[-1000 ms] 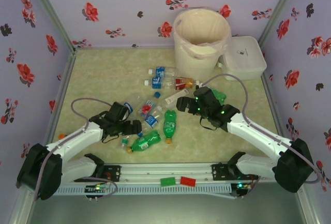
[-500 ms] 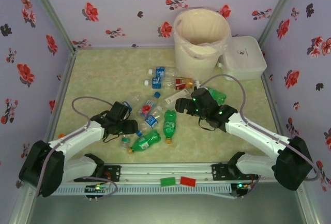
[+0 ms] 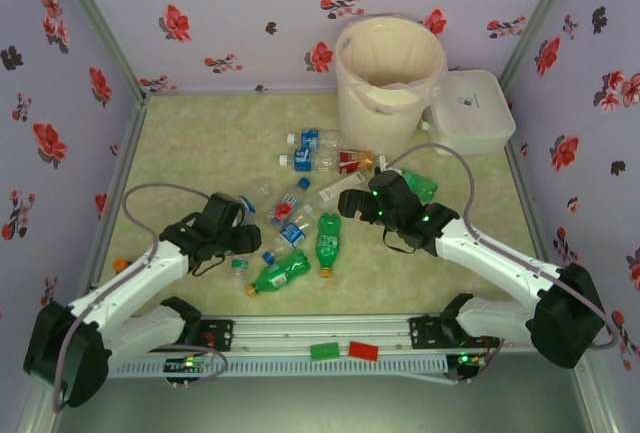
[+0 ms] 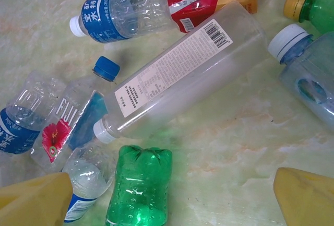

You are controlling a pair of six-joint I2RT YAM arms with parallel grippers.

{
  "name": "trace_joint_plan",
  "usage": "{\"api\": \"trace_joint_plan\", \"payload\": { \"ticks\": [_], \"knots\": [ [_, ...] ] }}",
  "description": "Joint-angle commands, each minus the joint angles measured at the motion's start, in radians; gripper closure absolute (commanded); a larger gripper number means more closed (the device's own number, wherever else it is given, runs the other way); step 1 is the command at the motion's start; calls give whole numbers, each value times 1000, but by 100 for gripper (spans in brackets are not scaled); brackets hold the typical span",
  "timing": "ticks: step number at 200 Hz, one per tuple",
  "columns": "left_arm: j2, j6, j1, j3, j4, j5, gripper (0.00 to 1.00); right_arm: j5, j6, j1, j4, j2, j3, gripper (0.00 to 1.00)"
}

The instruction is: Put the plastic bottles in the bin

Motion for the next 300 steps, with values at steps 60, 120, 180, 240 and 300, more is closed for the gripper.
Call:
{"api": "trace_joint_plan", "payload": {
  "ticks": [60,120,180,240,300],
  "knots": [
    [31,-13,-16,345,120,21,58,132,2,5,-72,-53,-52,0],
    [401,165,-40,808,266,74,56,136,25,-1,-50,-87,-111,0],
    [787,186,-61,1309,403,175,54,136,-36,-3,-51,-45,-74,0],
    [1297,134,-73,2064,352,195,54,86,-51,-5,-20,34,-65,0],
    [1403,154,-98,1957,795,99,56,49,-64,-5,-2,33,-72,0]
  ]
}}
